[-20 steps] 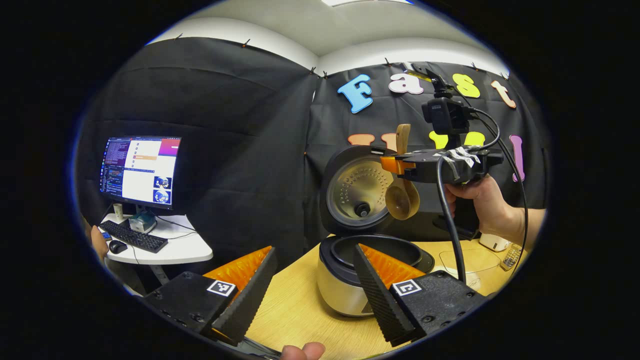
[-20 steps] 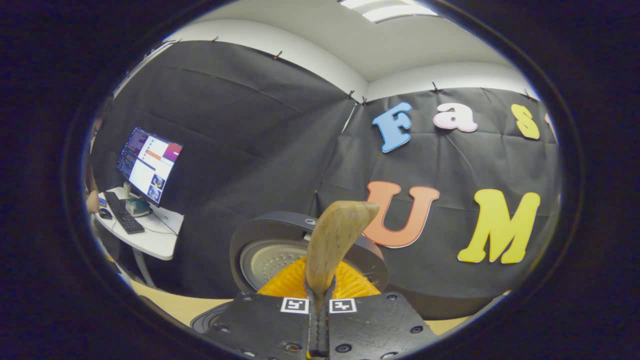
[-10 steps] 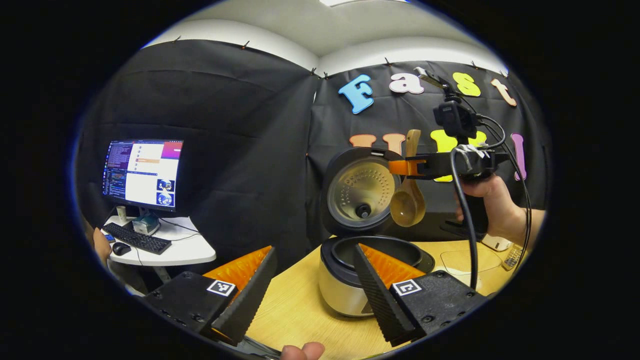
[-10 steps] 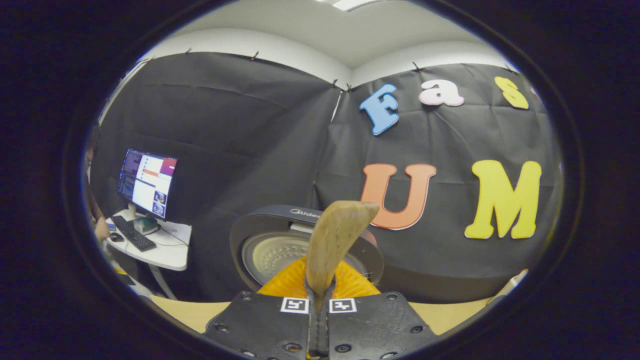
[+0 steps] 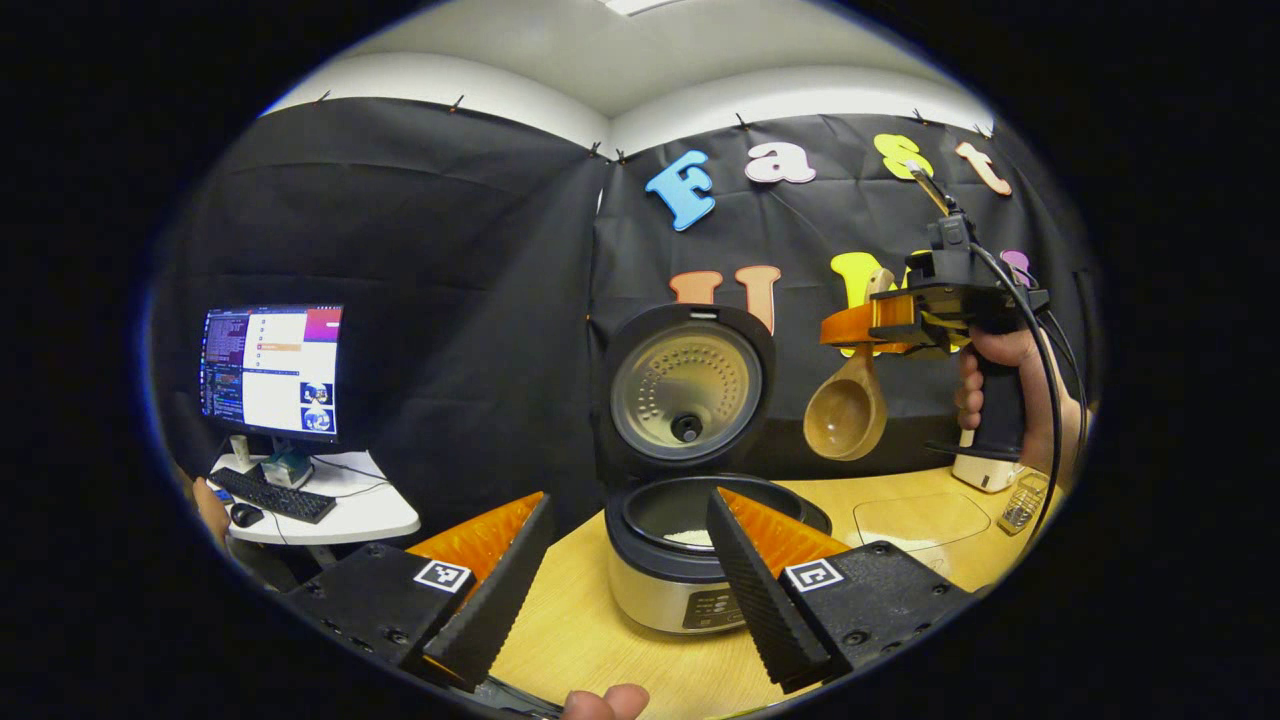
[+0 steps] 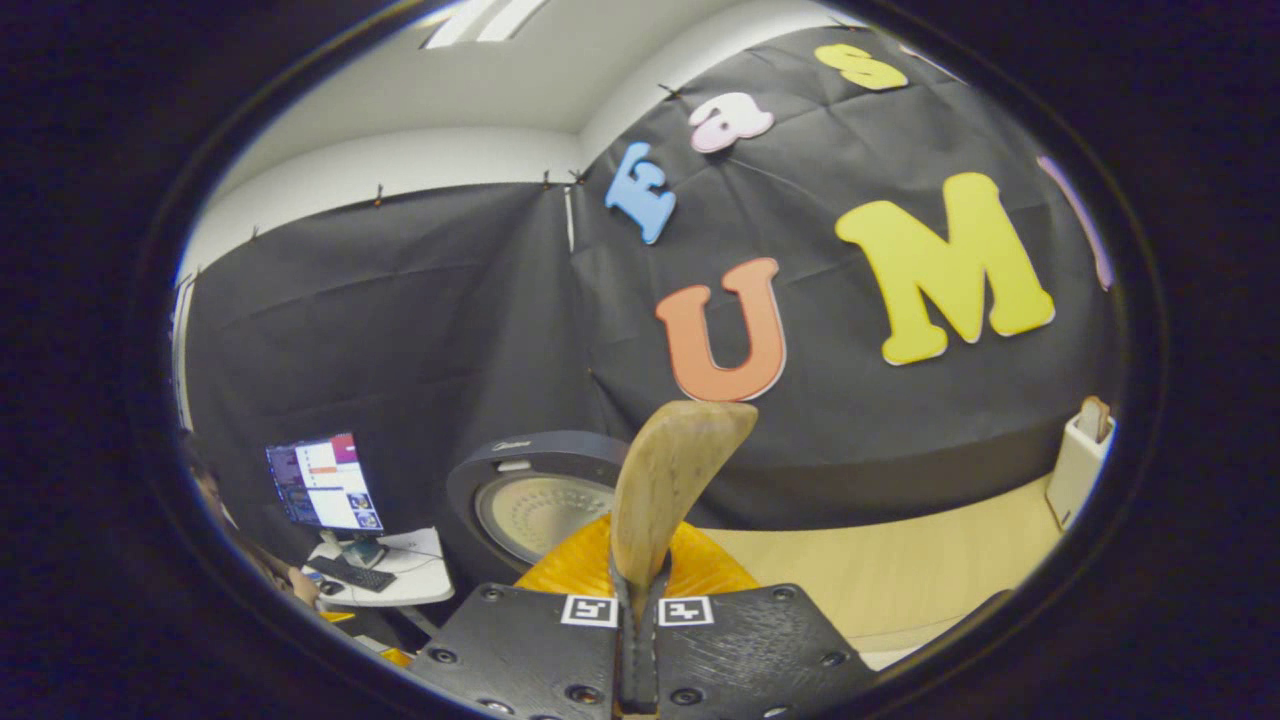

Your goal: Close the left gripper, press the button to open the rice cooker; take a wooden spoon from the chopstick holder with the right hand, scoop a spoonful of rice and pour it into the rice cooker, then put the wooden spoon back into the chopstick holder.

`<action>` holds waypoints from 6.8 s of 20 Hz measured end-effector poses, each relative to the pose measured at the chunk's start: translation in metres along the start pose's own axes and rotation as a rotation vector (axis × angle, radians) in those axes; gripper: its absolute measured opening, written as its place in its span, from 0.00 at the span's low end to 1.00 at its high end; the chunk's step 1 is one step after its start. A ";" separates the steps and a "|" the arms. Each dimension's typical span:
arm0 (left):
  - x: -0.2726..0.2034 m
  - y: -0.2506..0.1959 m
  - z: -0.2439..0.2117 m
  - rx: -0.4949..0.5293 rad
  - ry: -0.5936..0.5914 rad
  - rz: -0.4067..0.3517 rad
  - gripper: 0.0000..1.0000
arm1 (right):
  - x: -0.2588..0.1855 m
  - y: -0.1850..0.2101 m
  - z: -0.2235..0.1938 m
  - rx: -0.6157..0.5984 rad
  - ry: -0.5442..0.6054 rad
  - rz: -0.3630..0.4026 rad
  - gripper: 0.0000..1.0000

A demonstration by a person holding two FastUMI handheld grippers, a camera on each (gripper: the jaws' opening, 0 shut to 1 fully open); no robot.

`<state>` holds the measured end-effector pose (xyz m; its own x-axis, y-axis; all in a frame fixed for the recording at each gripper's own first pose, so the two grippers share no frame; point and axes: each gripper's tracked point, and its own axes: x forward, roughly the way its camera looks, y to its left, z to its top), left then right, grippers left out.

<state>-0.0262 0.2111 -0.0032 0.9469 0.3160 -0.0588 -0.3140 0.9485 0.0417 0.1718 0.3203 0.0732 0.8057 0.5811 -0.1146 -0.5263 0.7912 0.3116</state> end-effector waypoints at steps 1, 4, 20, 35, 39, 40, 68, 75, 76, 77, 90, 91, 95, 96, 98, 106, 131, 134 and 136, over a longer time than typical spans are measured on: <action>0.000 -0.006 0.002 0.005 -0.007 -0.005 0.98 | -0.014 -0.019 0.011 0.020 -0.020 -0.025 0.00; -0.002 -0.036 0.004 -0.026 -0.004 -0.045 0.98 | -0.059 -0.072 0.043 0.030 -0.089 -0.092 0.00; -0.010 -0.136 0.010 -0.019 -0.063 -0.212 0.98 | -0.274 -0.364 0.057 0.053 -0.225 -0.619 0.00; -0.008 -0.110 0.012 -0.045 -0.057 -0.173 0.98 | -0.254 -0.435 -0.047 -0.009 -0.133 -0.772 0.00; -0.009 -0.113 0.011 -0.052 -0.052 -0.183 0.98 | -0.242 -0.442 -0.073 -0.024 -0.095 -0.772 0.00; -0.010 -0.113 0.012 -0.051 -0.054 -0.181 0.98 | -0.242 -0.443 -0.078 -0.025 -0.088 -0.776 0.00; -0.011 -0.141 0.040 -0.046 -0.079 -0.212 0.98 | -0.335 -0.424 0.001 -0.162 -0.249 -0.826 0.95; 0.039 -0.080 0.100 -0.019 -0.062 -0.086 0.97 | -0.340 -0.345 0.020 -0.288 -0.293 -0.686 0.92; 0.047 -0.077 0.112 -0.019 -0.062 -0.085 0.98 | -0.340 -0.337 0.021 -0.289 -0.296 -0.667 0.95; 0.054 -0.075 0.123 -0.012 -0.062 -0.082 0.98 | -0.339 -0.332 0.021 -0.291 -0.296 -0.652 0.95; 0.214 -0.032 0.206 0.005 0.053 0.045 0.97 | -0.342 -0.310 -0.006 -0.324 -0.234 -0.575 0.93; 0.222 -0.029 0.203 0.008 0.064 0.054 0.97 | -0.345 -0.311 -0.010 -0.323 -0.232 -0.576 0.95; 0.250 -0.031 0.175 0.047 0.157 0.066 0.97 | -0.357 -0.317 -0.011 -0.314 -0.237 -0.596 0.93; 0.254 -0.034 0.172 0.043 0.167 0.058 0.97 | -0.360 -0.318 -0.011 -0.311 -0.242 -0.601 0.95; 0.259 -0.039 0.169 0.043 0.175 0.054 0.97 | -0.364 -0.321 -0.012 -0.309 -0.248 -0.606 0.95; 0.259 -0.042 0.147 -0.029 0.242 0.025 0.98 | -0.361 -0.323 -0.016 -0.290 -0.244 -0.607 0.93; 0.087 -0.081 0.010 0.003 0.112 -0.001 0.98 | -0.342 -0.281 -0.055 -0.310 -0.190 -0.519 0.95; 0.081 -0.081 -0.008 0.000 0.126 -0.003 0.98 | -0.337 -0.280 -0.061 -0.285 -0.177 -0.524 0.95; 0.077 -0.083 -0.017 0.012 0.129 -0.005 0.98 | -0.332 -0.279 -0.065 -0.279 -0.168 -0.521 0.92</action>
<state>0.0715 0.1573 -0.0285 0.9315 0.3119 -0.1871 -0.3076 0.9501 0.0526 0.0336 -0.0805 -0.0364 0.9961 0.0842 -0.0279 -0.0844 0.9964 -0.0071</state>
